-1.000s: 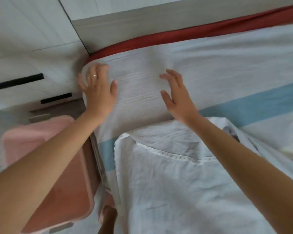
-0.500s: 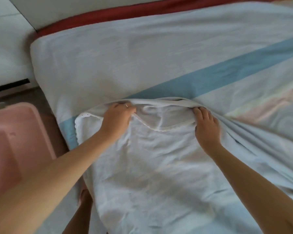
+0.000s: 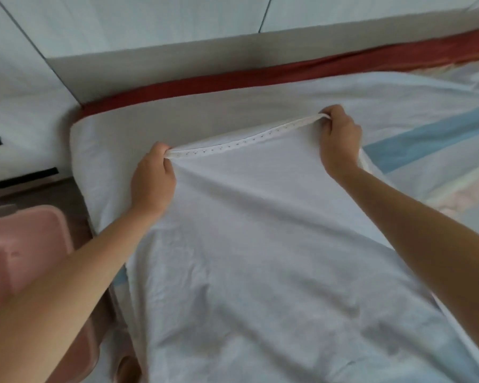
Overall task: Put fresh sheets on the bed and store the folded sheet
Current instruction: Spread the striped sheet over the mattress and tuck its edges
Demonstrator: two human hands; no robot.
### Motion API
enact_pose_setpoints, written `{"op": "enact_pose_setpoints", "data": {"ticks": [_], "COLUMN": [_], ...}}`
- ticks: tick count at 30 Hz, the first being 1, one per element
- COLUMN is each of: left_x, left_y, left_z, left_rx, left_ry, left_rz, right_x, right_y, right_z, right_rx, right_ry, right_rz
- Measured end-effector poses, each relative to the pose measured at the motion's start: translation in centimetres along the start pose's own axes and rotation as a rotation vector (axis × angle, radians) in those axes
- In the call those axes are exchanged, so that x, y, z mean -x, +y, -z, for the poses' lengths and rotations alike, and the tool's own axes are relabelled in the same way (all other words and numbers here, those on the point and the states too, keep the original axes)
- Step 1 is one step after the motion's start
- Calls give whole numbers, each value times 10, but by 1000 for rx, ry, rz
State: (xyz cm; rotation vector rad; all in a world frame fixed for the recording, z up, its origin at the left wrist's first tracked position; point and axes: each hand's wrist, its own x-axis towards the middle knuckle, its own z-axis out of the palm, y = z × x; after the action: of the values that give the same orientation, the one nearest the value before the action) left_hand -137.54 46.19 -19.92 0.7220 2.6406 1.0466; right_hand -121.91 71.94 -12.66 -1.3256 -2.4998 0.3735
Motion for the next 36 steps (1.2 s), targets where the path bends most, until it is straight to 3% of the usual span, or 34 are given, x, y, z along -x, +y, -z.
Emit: {"op": "enact_pose_setpoints", "data": {"ticks": [5,13,18,24,29,36], "left_x": [-18,-47,-51,-49,-64,-78], "left_y": [-32,-121,-133,-129,-128,-141], "left_z": [16,19,17,25,32,23], "left_rx": [21,-7,75,58,102,69], "left_ry": [65,155,209,157,165,83], "left_rz": [-21,70,89,130,136,150], "right_x": [-67,-83,-74,-52,-71,-76], "right_y": [-45,-89,-92,-118,-147,-144], "right_z": [-41,-152,-196,-204,-204,-215], "right_rx": [79,117,198,141,-21,-10], "right_ry": [-173,-295,-299,-318,-296,-389], "right_rz": [190,229,117,280,39,-46]}}
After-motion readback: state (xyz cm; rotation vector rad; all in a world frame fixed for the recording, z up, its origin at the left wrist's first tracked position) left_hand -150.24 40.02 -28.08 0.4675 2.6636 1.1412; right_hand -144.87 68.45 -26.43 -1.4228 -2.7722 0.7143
